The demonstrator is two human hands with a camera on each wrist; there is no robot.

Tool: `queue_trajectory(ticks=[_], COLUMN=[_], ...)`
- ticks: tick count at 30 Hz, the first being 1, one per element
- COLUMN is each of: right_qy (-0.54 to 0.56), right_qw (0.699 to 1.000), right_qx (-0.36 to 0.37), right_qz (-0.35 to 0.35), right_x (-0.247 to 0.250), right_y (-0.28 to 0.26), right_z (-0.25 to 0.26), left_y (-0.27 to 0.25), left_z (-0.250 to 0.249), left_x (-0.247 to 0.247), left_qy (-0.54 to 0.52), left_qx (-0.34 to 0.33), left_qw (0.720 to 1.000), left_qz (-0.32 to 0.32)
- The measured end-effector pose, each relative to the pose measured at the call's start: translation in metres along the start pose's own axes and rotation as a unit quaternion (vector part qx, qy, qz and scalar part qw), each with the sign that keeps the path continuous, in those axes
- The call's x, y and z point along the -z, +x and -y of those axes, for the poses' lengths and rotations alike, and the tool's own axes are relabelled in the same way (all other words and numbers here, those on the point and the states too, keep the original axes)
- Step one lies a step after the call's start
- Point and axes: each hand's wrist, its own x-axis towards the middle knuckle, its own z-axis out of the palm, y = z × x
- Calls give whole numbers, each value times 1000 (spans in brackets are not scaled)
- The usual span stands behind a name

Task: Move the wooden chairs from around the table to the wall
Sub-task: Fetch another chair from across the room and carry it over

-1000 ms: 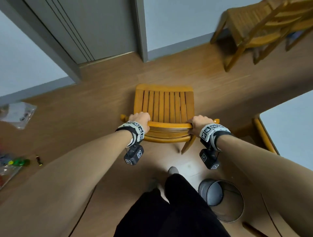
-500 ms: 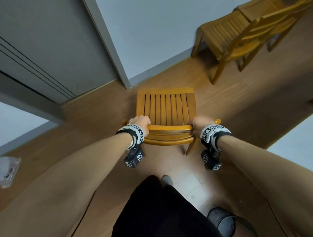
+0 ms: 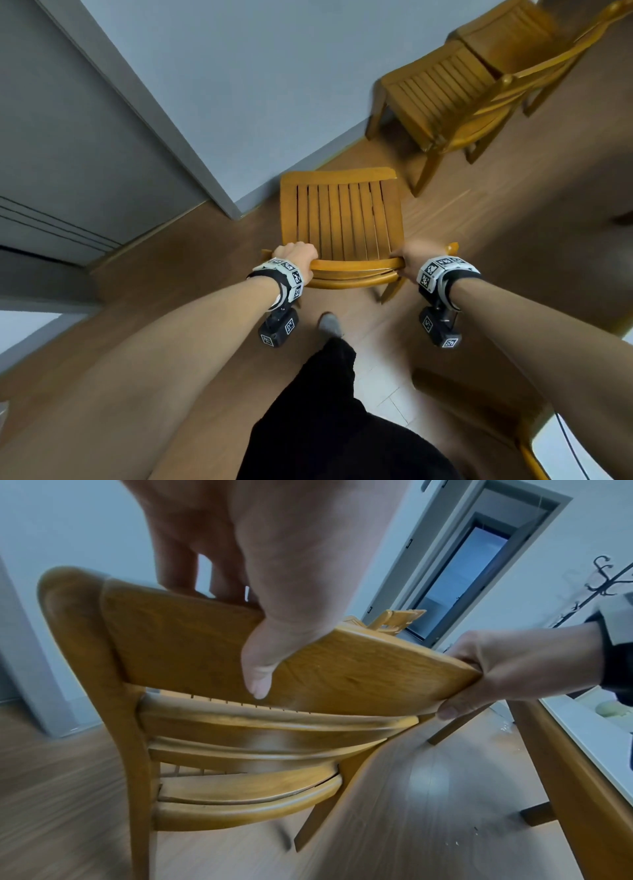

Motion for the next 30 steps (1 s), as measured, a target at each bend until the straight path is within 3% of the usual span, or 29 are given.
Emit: queue_trajectory(ticks=[13,23,30], right_qy=[-39,-94,-115], right_qw=[999,987,983], right_qx=[33,126,145], right_qz=[-12,-13,-16], right_x=[115,192,221], right_y=[146,254,288], right_z=[-67,-161,-203], left_y=[144,230,263], left_z=[-10,-83,-124], left_x=[114,169,186], left_qy=[-1,-54,-96], left_qx=[14,91,130], left_qw=[1000,994,986], left_qz=[-5,-19,-30])
